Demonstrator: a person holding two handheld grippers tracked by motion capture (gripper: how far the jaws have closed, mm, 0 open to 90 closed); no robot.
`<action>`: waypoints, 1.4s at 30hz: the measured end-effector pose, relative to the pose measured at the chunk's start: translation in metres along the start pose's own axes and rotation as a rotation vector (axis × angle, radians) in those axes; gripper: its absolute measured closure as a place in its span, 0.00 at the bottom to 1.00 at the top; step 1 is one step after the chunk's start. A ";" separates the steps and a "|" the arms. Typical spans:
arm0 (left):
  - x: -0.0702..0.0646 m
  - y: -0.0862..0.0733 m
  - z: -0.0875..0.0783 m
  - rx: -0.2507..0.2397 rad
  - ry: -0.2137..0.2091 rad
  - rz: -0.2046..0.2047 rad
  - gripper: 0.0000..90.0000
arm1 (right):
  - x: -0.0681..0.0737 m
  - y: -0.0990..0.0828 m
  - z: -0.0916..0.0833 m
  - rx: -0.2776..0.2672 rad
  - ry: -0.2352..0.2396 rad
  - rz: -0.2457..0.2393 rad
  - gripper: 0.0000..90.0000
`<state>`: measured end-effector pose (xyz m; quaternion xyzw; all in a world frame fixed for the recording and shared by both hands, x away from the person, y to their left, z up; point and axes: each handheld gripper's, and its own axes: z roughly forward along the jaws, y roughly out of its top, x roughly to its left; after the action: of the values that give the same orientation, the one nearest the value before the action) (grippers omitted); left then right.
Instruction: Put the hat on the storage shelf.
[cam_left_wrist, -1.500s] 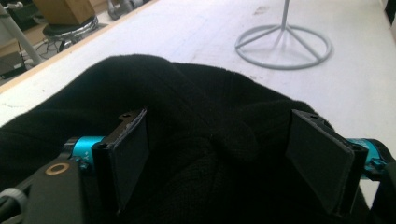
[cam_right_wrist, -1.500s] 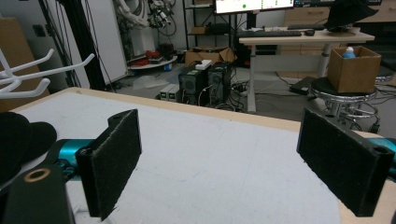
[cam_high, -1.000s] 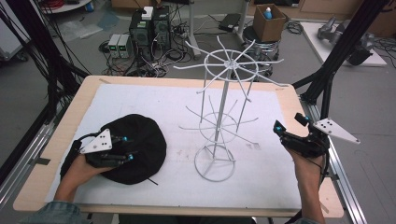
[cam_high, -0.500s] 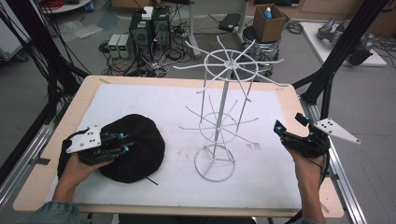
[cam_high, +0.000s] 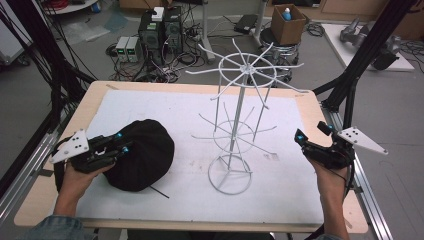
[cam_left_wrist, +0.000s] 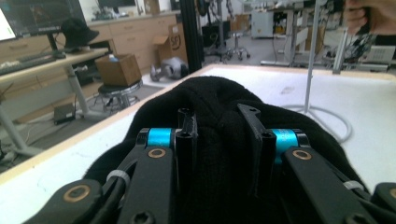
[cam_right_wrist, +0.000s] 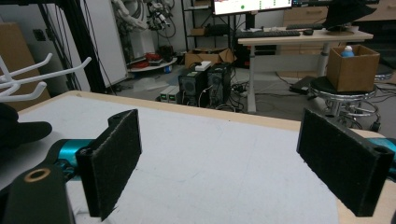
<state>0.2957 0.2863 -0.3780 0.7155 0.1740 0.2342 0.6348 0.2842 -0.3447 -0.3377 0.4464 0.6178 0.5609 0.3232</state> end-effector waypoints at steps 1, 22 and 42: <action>0.001 0.001 -0.001 -0.004 0.003 -0.002 0.78 | 0.000 0.000 0.000 0.001 0.000 -0.003 0.15; 0.026 0.065 -0.034 -0.130 0.076 -0.010 0.78 | -0.004 0.003 -0.003 -0.016 0.003 0.017 0.15; 0.056 0.168 -0.012 -0.167 0.050 0.030 0.78 | -0.003 0.000 0.000 -0.003 0.004 0.022 0.15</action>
<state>0.3277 0.3044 -0.2043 0.6567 0.1590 0.2749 0.6840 0.2855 -0.3477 -0.3383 0.4518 0.6127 0.5660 0.3164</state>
